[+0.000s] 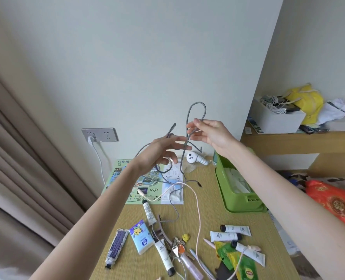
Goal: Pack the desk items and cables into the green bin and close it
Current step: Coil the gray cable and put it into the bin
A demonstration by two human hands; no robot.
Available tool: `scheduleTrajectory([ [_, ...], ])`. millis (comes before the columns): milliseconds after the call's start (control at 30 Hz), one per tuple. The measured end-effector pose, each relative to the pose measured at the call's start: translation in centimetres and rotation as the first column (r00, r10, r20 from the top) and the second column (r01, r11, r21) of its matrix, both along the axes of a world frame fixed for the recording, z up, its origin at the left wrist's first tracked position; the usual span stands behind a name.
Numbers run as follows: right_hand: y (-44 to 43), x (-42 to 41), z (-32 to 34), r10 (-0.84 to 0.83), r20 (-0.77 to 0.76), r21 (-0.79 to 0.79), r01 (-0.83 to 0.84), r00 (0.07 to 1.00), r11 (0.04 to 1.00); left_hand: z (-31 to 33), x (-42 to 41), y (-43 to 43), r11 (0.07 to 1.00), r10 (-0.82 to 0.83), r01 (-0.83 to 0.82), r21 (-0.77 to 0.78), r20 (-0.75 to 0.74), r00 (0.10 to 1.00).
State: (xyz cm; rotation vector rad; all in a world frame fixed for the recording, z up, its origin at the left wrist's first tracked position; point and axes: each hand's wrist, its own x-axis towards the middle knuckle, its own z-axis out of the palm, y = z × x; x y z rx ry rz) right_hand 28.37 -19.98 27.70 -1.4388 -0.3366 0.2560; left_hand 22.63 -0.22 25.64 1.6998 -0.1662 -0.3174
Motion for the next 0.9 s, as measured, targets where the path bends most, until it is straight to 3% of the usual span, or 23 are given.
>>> scheduleTrajectory([
  [267,-0.1,-1.0,-4.0,-0.081,-0.133,0.111,0.096,0.988,0.989,-0.9,0.0,-2.4,0.989,0.049,-0.067,0.134,0.132,0.99],
  [367,-0.7,-2.8,-7.4,0.011,-0.129,-0.072,-0.02,0.992,0.997,-1.2,0.2,-2.6,0.987,0.145,-0.153,0.054,0.121,0.982],
  [500,1.5,-6.0,-10.9,0.211,-0.097,-0.341,-0.231,0.973,0.911,-1.5,-0.1,-2.3,0.993,0.121,-0.121,-0.007,0.077,0.99],
  [633,5.5,-6.9,-12.0,0.188,0.118,-0.555,-0.092,0.975,0.827,-1.9,-0.4,-2.1,0.991,0.122,-0.12,-0.051,0.051,0.991],
  [767,6.7,-6.3,-11.9,0.112,0.143,-0.561,-0.013,0.983,0.828,-2.2,-0.5,-0.3,0.987,0.162,-0.162,-0.016,0.02,0.987],
  [900,6.1,-4.9,-11.1,-0.007,0.087,-0.433,0.044,0.996,0.9,-3.6,-1.5,2.2,0.99,0.137,-0.137,0.015,0.007,0.991],
])
